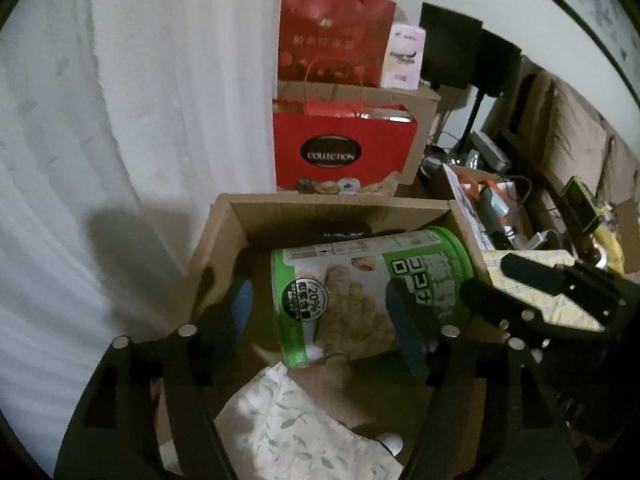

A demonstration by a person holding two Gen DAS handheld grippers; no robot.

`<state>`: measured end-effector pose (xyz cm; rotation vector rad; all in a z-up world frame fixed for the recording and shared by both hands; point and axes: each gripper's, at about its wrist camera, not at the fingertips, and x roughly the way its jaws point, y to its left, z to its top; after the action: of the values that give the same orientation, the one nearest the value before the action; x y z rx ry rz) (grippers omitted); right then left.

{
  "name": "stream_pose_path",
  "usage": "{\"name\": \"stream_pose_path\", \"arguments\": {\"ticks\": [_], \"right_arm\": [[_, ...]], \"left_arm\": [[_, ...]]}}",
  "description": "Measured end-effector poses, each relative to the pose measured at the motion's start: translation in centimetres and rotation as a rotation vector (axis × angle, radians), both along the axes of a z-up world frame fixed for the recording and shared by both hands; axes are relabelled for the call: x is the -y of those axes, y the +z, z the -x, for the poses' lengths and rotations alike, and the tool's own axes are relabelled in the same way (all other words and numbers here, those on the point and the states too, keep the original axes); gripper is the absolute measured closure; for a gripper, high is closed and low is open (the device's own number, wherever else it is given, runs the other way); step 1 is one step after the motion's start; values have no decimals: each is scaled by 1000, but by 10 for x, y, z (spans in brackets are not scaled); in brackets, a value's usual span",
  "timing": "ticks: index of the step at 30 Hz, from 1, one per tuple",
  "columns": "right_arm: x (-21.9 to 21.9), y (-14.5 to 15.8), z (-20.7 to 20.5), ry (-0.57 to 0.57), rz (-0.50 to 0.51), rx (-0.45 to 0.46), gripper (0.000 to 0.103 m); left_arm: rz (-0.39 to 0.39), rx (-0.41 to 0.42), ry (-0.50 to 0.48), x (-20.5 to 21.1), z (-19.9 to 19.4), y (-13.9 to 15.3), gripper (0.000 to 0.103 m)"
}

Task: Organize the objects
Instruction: 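Lower the can into the box and open both grippers, then withdraw both grippers from the box toward the green squeegee on the table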

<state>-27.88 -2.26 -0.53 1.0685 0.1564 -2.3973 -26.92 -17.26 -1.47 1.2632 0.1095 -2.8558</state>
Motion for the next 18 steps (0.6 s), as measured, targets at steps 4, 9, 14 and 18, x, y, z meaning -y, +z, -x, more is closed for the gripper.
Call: {"name": "stream_pose_path", "arguments": {"ticks": [4,9,14,18], "right_arm": [[-18,5,-3,-31,16,-14,41],[-41,12,-9,-59,7,-36,33],[-59,20,-15,-63,1,-57,21],[-69,26,-20,-66,-1,-64,17]], "left_arm": [[21,-29,8,-5,-14,4,23],[16,-32,17,-11,-24,6,19],[-17,-56,35,-14,-33,11,7],[-37,-60,33,-18,-36,14,7]]}}
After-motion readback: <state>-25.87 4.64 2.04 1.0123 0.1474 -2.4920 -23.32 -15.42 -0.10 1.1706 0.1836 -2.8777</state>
